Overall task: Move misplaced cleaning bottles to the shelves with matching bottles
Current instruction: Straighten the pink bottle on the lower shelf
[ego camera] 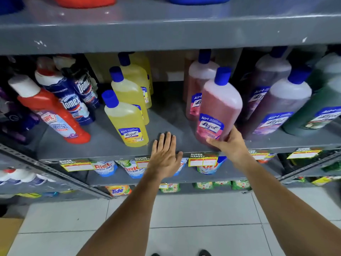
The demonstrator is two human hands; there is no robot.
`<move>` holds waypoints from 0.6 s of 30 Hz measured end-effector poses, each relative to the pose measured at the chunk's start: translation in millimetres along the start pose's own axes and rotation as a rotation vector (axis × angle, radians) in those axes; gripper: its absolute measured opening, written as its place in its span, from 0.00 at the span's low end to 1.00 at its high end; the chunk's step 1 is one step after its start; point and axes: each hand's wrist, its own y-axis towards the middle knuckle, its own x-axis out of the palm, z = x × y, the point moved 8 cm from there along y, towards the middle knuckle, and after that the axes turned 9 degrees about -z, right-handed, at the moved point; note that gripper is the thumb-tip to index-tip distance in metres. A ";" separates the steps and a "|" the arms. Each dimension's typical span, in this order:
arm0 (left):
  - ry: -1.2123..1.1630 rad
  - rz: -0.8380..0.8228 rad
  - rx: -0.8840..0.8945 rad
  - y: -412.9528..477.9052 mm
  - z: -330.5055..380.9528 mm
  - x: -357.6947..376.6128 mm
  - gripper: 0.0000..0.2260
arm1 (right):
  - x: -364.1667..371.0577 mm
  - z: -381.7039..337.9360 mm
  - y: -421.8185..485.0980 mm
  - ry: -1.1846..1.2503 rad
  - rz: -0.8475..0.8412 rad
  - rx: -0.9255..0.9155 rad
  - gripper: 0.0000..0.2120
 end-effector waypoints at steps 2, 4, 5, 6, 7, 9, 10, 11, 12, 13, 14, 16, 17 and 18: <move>0.000 0.006 0.005 -0.8 1.1 -1.1 0.32 | 7.6 -3.1 3.0 -0.026 -0.098 0.028 0.31; -0.008 0.019 0.005 -2.0 1.6 -2.5 0.33 | 11.3 -2.3 7.6 -0.049 -0.149 0.043 0.32; -0.010 0.013 0.004 -2.2 1.7 -2.6 0.33 | 12.2 -1.9 9.0 -0.063 -0.162 0.047 0.33; -0.011 0.004 0.004 -1.9 1.4 -1.6 0.33 | 12.9 -1.5 9.9 -0.085 -0.167 0.048 0.34; -0.012 -0.001 0.004 -2.2 1.2 -1.7 0.33 | 13.7 -1.3 10.2 -0.104 -0.169 0.047 0.35; -0.010 0.003 0.006 -2.7 1.3 -1.8 0.32 | 14.9 -1.5 9.8 -0.129 -0.166 0.046 0.34; -0.010 0.006 0.009 -2.7 1.4 -1.5 0.31 | 14.5 -1.4 10.2 -0.138 -0.168 0.048 0.33; -0.013 0.011 0.012 -2.7 1.7 -1.7 0.30 | 13.3 -1.8 11.0 -0.145 -0.167 0.043 0.32; -0.016 0.014 0.013 -2.4 1.5 -1.2 0.30 | 11.0 -2.3 12.5 -0.154 -0.163 0.033 0.32; -0.018 0.012 0.012 -2.1 1.3 -0.8 0.29 | 8.4 -3.6 14.4 -0.157 -0.158 0.020 0.32; -0.017 0.011 0.011 -1.7 1.2 -0.5 0.29 | 5.7 -4.3 16.8 -0.152 -0.154 0.009 0.33; -0.016 0.010 0.012 -0.5 0.7 -0.2 0.30 | 1.4 -6.6 20.8 -0.124 -0.153 0.003 0.34; -0.018 0.006 0.012 -0.1 0.2 0.4 0.30 | 0.4 -7.0 23.2 -0.119 -0.158 0.004 0.34; -0.019 0.002 0.010 0.2 -0.4 1.3 0.30 | 0.8 -7.3 24.5 -0.123 -0.165 0.004 0.35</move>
